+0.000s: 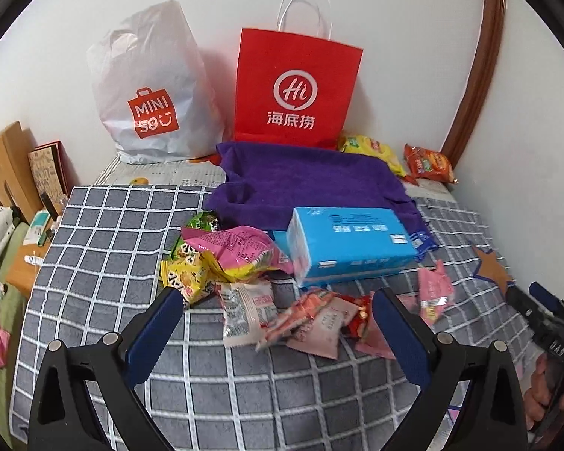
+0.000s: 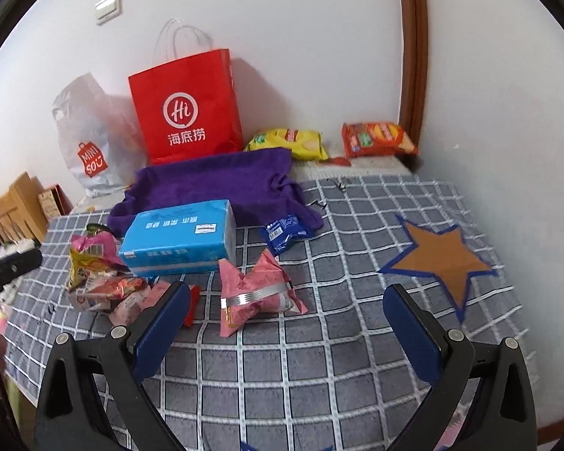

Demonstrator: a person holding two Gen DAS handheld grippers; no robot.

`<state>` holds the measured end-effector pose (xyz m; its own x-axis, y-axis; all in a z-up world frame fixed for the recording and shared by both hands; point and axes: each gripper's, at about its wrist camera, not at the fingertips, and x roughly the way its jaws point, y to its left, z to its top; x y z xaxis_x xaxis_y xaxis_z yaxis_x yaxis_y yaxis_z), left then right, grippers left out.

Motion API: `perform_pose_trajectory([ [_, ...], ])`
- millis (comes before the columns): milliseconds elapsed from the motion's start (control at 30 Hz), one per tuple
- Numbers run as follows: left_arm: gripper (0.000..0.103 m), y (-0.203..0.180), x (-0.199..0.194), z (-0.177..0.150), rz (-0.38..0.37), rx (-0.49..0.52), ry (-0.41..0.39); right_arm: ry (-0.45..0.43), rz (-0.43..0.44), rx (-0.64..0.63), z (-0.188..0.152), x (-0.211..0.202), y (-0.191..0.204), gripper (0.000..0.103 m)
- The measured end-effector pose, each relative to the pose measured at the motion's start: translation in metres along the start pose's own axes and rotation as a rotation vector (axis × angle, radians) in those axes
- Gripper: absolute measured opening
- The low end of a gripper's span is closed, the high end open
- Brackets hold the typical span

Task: Organize snacks
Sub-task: 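Grasp the pink silver-banded snack with the right tool while the left tool approaches the yellow bag, then grasp the yellow snack bag with the left tool while the right tool lifts the pink snack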

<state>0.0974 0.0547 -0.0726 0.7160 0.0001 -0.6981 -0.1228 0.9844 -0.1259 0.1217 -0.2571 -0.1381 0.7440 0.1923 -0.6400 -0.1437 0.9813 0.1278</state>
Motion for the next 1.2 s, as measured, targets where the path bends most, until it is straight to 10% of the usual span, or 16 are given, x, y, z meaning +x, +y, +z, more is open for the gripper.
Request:
perform_pose_trajectory([
  [767,0.101,0.055,0.066,-0.005,0.064,-0.045,0.159,0.258,0.072,-0.093,-0.017,0.139,0.022,0.085],
  [1200,0.101,0.089,0.078,-0.01,0.085,-0.069,0.185,0.232,0.055,-0.064,-0.021,0.133,0.017,0.071],
])
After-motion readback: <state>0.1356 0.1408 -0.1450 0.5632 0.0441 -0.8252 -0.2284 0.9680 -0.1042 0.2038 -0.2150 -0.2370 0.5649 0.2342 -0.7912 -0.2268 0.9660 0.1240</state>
